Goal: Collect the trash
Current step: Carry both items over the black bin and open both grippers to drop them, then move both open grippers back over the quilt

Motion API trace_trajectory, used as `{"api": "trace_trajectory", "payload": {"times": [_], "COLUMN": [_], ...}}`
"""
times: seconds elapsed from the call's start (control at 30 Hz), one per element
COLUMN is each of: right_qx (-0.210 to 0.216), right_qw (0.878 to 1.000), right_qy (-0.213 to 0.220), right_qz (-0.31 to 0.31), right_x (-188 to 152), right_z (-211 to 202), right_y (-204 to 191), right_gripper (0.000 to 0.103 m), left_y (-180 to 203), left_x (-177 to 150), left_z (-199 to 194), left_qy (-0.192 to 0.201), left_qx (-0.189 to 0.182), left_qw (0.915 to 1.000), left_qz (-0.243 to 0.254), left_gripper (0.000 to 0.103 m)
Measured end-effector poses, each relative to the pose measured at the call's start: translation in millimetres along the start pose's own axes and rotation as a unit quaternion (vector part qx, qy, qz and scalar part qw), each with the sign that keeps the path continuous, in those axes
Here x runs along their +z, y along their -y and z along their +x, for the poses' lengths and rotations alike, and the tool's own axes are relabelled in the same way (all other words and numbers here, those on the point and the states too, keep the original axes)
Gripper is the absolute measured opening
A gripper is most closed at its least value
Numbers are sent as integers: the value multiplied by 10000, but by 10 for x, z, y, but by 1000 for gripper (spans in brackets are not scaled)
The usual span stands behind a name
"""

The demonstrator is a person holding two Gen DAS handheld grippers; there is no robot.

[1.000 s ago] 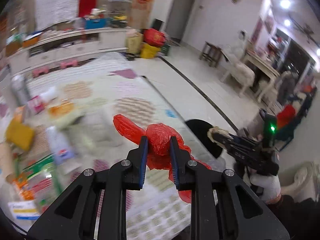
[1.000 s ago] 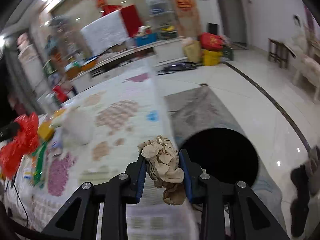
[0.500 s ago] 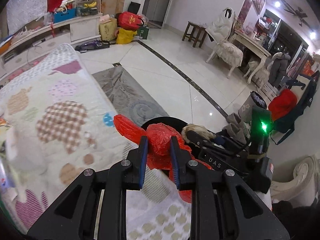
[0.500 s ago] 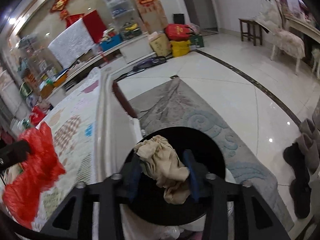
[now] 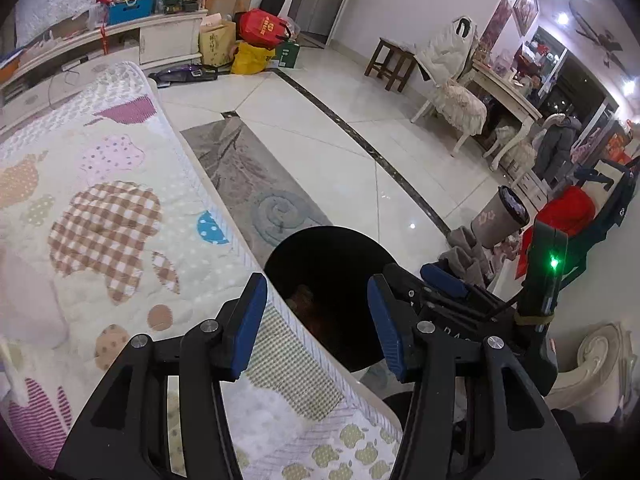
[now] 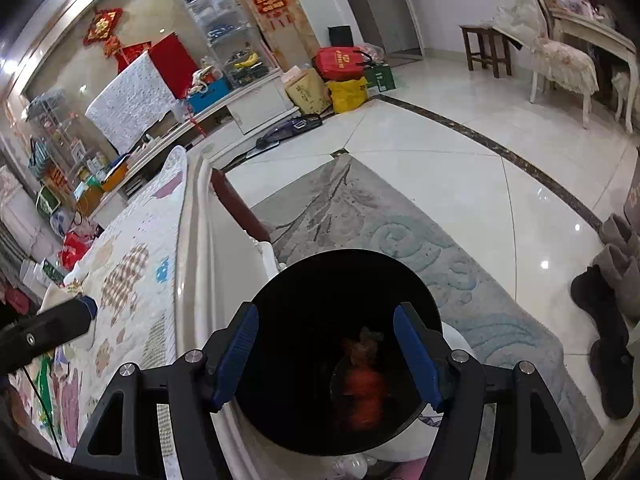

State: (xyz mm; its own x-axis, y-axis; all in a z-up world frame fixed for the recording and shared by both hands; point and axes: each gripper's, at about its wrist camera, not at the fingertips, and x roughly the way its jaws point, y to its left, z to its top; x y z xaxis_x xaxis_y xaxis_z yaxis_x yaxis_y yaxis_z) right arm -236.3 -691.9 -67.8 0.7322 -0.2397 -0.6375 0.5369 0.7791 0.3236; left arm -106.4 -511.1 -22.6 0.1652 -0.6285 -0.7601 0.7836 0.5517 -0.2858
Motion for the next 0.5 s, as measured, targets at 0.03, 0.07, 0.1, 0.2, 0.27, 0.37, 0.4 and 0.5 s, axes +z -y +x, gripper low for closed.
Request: {"api": "trace_trajectory", "payload": {"times": [0.03, 0.07, 0.1, 0.2, 0.27, 0.37, 0.4, 0.5], "right_qx": [3, 14, 35, 75, 93, 125, 140, 165], "right_qw": [10000, 9999, 9999, 9995, 9993, 9987, 9984, 9974], "right_qy": [13, 31, 46, 42, 44, 47, 57, 62], "right_qz": [-41, -101, -157, -295, -373, -491, -536, -702], "right_x": [-11, -21, -33, -63, -86, -126, -147, -205], "right_z": [-12, -41, -71, -120, -143, -185, -203, -252], "right_y": [-14, -50, -89, -218, -306, -457, -513, -676], "right_gripper": [68, 68, 68, 68, 68, 68, 68, 68], "left_y": [10, 17, 24, -4, -40, -114, -157, -260], "left_x": [-4, -20, -27, -80, -137, -188, -218, -285], "left_z": [-44, -119, -164, -331, -444, -544, -587, -697], "left_qy": [22, 78, 126, 307, 407, 492, 530, 587], "left_qx": [35, 74, 109, 443, 623, 841, 928, 1042], "left_qw": [10000, 9999, 9998, 9983, 9968, 9948, 9939, 9925], "left_qz": [21, 60, 90, 223, 275, 291, 288, 234], "left_gripper": [51, 51, 51, 51, 51, 51, 51, 51]}}
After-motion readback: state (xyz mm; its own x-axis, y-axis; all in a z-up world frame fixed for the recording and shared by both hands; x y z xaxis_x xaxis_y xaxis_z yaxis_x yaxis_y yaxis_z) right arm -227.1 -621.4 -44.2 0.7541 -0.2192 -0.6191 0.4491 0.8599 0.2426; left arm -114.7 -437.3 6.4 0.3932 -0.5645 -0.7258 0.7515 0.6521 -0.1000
